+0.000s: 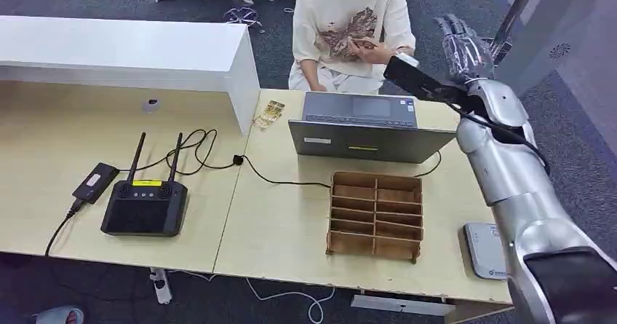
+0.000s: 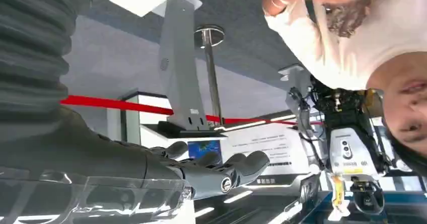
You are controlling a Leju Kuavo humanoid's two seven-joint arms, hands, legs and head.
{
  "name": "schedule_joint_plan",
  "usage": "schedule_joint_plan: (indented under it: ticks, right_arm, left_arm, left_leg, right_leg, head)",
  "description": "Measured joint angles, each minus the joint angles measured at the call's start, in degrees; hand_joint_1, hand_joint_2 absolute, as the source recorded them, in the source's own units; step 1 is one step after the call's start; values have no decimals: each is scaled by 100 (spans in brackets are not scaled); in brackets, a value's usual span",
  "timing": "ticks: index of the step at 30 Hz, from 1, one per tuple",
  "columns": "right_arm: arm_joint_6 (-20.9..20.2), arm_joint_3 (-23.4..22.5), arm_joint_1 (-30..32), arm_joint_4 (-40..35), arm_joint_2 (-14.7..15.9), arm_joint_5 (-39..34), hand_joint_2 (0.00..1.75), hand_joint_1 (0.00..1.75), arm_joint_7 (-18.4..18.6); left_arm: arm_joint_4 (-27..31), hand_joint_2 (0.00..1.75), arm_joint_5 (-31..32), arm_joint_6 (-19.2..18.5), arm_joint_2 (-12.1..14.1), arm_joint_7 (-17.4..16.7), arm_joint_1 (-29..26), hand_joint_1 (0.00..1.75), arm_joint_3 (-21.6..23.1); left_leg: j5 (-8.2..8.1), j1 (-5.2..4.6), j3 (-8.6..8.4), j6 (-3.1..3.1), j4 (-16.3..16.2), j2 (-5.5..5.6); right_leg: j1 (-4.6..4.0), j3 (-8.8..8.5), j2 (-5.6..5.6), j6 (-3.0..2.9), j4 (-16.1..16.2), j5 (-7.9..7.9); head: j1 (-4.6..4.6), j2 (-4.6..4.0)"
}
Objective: Pass the card to the sensor for recognition and then transmit it.
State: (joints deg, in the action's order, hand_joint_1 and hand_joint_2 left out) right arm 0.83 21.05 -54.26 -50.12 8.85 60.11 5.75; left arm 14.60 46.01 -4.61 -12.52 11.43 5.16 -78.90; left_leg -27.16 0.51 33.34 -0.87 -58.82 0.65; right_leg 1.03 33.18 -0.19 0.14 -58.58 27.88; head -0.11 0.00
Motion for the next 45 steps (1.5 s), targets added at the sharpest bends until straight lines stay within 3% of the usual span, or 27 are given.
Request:
schedule_joint_plan:
  ticks: [9,13,18,25,27,31,32,33,35,39,43,45]
  right_arm:
    - [7,-650,459,-713,-98,-1166,175,0,-584]
    - [-9,-868,686,-1073,-105,-1438,175,0,-630]
    - [-214,-1264,1269,-1804,-155,-2475,175,0,-722]
    - [-249,-1391,1455,-2049,-155,-2578,175,0,-728]
    - [-636,-1445,1736,-2487,-88,-2940,175,0,-617]
    - [-726,-1445,2022,-2857,9,-3109,175,0,-593]
    - [-726,-1445,2063,-2910,28,-3117,0,0,-593]
    - [-728,-1445,2094,-2960,44,-3122,175,0,-590]
    - [-728,-1445,2148,-3043,59,-3229,175,0,-626]
    - [-741,-1531,2573,-3529,61,-4242,175,0,-912]
    - [-754,-1837,3393,-4318,61,-5289,175,0,-1520]
    - [-960,-2064,3822,-4726,57,-5829,175,0,-1870]
  left_arm:
    - [0,0,-109,17,-4,9,-4,0,0]
    - [0,0,-146,28,-7,15,-3,0,0]
    - [0,0,-234,57,-31,81,-12,0,-2]
    - [0,0,-247,70,-33,92,-13,0,-2]
    - [0,0,-337,85,-33,131,-11,0,-4]
    - [0,0,-367,92,-46,157,-12,0,-9]
    - [0,0,-367,92,-46,162,-11,0,-9]
    - [0,0,-367,92,-46,164,-10,0,-7]
    - [0,0,-369,94,-48,170,-9,0,-9]
    - [2,0,-391,114,-52,177,-10,0,-9]
    - [2,0,-442,206,-90,195,-12,0,-13]
    - [2,0,-446,245,-105,195,-13,0,-13]
  left_leg:
    - [-1,0,1,0,0,2]
    - [-1,0,1,0,0,0]
    - [-1,0,4,0,0,5]
    - [-1,0,3,0,0,3]
    - [-1,0,2,0,-1,3]
    - [-2,0,4,0,0,0]
    - [-2,-1,4,0,0,-1]
    - [-2,0,4,0,0,-1]
    - [-2,0,3,0,0,0]
    - [-2,0,4,1,-1,8]
    - [-7,0,9,3,0,12]
    - [-12,-1,12,7,1,13]
  right_leg:
    - [0,1,-2,0,1,1]
    - [0,1,0,0,2,1]
    - [0,1,-5,1,2,1]
    - [0,2,-1,1,2,1]
    - [0,6,-1,1,3,1]
    - [1,6,2,1,2,1]
    - [1,7,3,1,2,1]
    - [1,7,4,1,2,1]
    - [1,8,3,1,3,1]
    - [0,7,-8,1,5,3]
    - [0,7,-13,4,6,8]
    - [0,8,-12,4,8,9]
  head:
    - [2,0]
    - [0,0]
    - [0,0]
    - [0,0]
    - [0,0]
    - [0,0]
    - [0,0]
    - [0,0]
    - [0,0]
    - [0,0]
    - [0,0]
    - [0,0]
